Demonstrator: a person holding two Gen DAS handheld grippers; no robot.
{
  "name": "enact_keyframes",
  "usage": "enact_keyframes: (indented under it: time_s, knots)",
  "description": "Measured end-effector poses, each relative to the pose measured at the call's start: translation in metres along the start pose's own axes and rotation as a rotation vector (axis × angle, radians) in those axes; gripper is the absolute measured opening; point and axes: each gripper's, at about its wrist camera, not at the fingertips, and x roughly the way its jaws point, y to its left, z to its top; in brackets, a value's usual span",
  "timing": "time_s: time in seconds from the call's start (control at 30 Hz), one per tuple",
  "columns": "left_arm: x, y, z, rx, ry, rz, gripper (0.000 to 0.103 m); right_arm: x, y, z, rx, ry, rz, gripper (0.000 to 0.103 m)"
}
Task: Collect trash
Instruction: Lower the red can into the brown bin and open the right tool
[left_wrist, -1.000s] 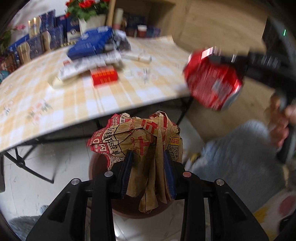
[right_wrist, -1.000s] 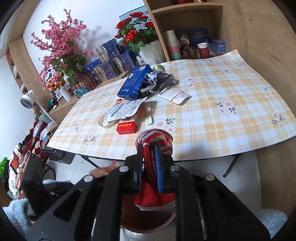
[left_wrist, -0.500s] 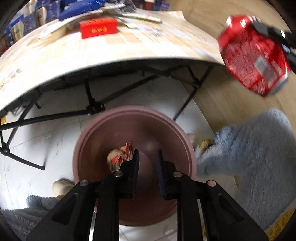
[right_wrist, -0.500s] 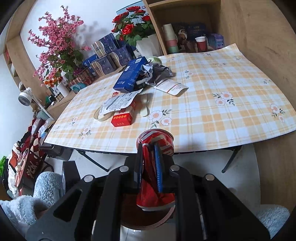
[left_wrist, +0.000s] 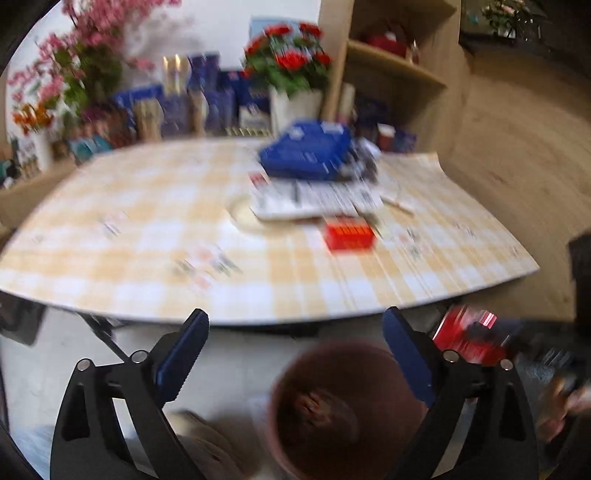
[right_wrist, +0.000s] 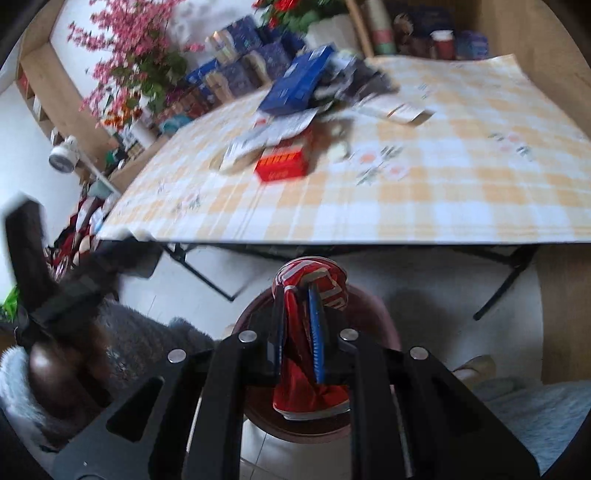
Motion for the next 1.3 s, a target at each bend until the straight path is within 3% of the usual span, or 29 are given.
enact_keyframes:
  time_s: [0.13, 0.27, 0.37, 0.5, 0.8, 0.9, 1.07, 1.17, 1.3]
  knots:
    - [-0.024, 0.016, 0.017, 0.062, -0.07, 0.075, 0.097, 0.036, 0.009, -0.01, -0.018, 0.041, 0.014, 0.015]
    - [-0.032, 0.025, 0.009, 0.123, -0.118, 0.156, 0.097, 0.069, 0.008, -0.021, -0.019, 0.09, -0.022, 0.015]
    - [-0.029, 0.031, -0.003, 0.107, -0.092, 0.158, 0.097, 0.094, 0.007, -0.029, -0.039, 0.157, -0.104, 0.015]
    - [-0.011, 0.028, -0.01, 0.092, -0.047, 0.157, 0.097, 0.117, 0.0, -0.036, 0.026, 0.23, -0.16, 0.015]
    - [0.007, 0.026, -0.018, 0.074, 0.021, 0.131, 0.097, 0.126, -0.008, -0.037, 0.102, 0.25, -0.173, 0.017]
    - [0.006, 0.034, -0.017, 0.021, 0.017, 0.124, 0.097, 0.119, -0.007, -0.032, 0.109, 0.211, -0.159, 0.058]
    - [0.005, 0.058, -0.017, -0.118, 0.011, 0.119, 0.097, 0.094, 0.001, -0.018, 0.061, 0.077, -0.183, 0.088]
    - [0.002, 0.066, -0.018, -0.169, 0.001, 0.132, 0.097, 0.078, 0.002, -0.011, 0.052, 0.002, -0.227, 0.096]
    - [0.0, 0.069, -0.017, -0.189, -0.007, 0.142, 0.097, 0.059, -0.005, -0.001, 0.073, -0.072, -0.281, 0.097]
